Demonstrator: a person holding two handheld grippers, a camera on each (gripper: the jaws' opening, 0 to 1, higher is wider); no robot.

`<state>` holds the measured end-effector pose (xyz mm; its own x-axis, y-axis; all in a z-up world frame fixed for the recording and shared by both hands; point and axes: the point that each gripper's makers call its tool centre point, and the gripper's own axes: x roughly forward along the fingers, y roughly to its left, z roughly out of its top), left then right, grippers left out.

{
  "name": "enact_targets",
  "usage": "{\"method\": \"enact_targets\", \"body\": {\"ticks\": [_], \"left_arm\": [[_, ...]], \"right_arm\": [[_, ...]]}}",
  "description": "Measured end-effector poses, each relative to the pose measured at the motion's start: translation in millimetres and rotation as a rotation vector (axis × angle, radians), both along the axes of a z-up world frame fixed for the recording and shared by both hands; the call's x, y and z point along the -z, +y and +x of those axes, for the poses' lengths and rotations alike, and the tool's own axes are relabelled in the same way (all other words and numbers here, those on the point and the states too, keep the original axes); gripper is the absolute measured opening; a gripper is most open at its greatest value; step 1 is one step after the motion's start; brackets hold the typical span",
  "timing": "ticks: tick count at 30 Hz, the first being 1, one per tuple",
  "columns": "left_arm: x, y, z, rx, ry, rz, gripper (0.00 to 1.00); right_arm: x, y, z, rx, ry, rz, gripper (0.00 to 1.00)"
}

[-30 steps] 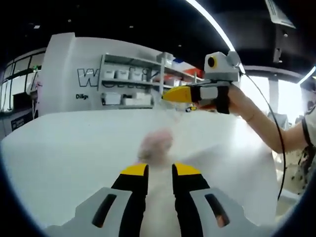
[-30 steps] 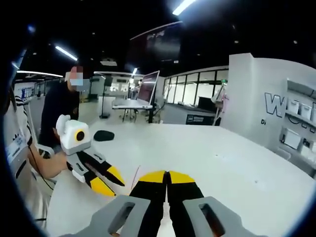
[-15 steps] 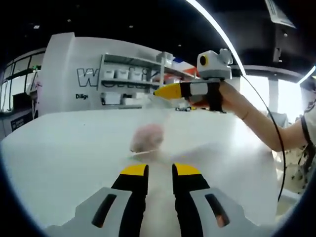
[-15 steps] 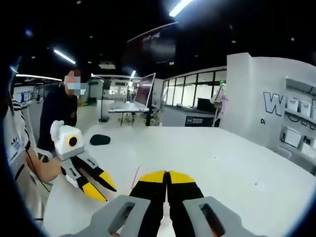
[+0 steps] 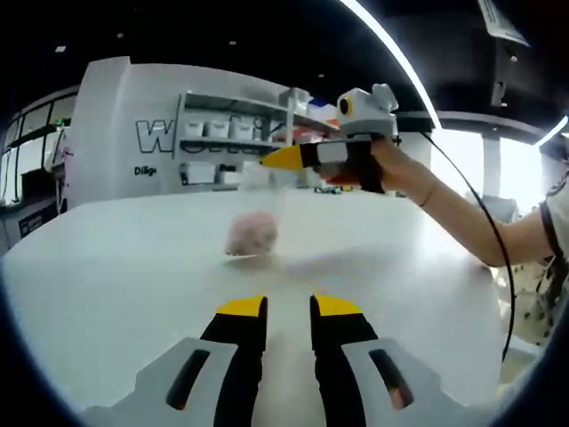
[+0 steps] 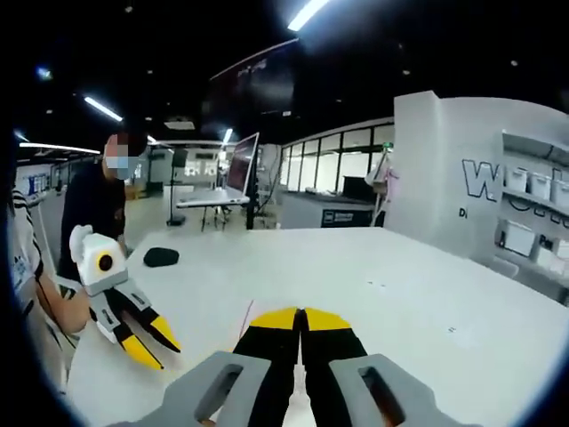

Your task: Open the resealable bag by pulling the two sides of the seal apart until the entire bag opening is separated and visibly accessible.

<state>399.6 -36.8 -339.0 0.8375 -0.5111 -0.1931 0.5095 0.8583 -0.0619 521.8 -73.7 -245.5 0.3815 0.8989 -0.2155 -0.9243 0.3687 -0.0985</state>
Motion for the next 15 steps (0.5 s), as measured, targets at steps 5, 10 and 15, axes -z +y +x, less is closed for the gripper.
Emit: {"method": "enact_targets", "body": {"ticks": [5,10,15], "left_arm": [[0.9,0,-0.2,0.001,0.004,0.001,0.2],[2.4,-2,-0.9,0.006,0.008,0.007,0.2],[2.5,-2,-1.1,0.005,0.009,0.007,0.2]], "right_arm": [[-2.2,1,12,0.011,0.002,-0.017,0.0],[-1.8,0,22,0.029,-0.005,-0.034,0.0],[-4.9,3,33,0.035,-0.042,-0.043,0.0]]}}
